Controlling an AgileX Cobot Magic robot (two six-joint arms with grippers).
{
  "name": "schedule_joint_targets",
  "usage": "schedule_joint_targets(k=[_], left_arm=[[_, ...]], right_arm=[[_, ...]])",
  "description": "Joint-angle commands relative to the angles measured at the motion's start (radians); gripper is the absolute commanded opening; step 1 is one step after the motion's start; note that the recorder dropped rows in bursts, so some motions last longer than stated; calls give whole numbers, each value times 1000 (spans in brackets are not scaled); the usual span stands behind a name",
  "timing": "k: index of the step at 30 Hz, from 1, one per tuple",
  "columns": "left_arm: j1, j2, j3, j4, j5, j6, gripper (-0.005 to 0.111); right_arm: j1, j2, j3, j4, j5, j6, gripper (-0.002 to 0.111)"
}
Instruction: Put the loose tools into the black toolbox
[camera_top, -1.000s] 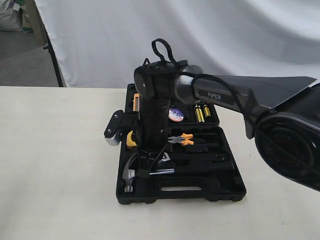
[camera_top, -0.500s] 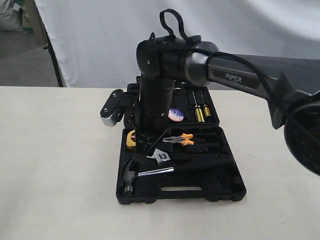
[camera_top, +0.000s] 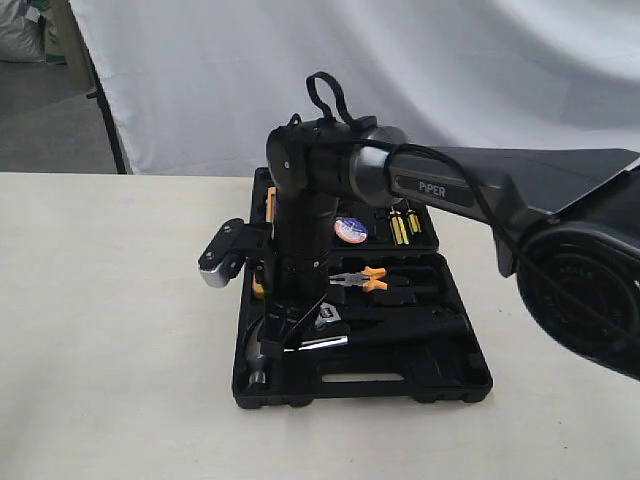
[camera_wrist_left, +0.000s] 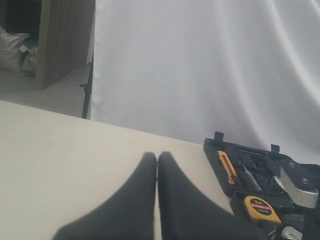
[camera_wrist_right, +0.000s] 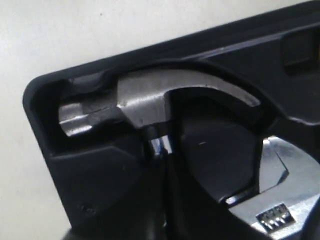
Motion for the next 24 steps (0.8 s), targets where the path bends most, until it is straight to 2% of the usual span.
schedule_joint_targets(k=[1,8,13,24], left_arm=[[25,-3,-3,4,-7,-5,1],[25,-3,-3,4,-7,-5,1],[25,-3,-3,4,-7,-5,1],[25,-3,-3,4,-7,-5,1]], right_arm=[[-2,-20,0,-10,7,20,0],[-2,-123,0,3,7,49,0],[-2,-112,20,30,7,39,0],[-6,-43,305,-42,-129,52,0]])
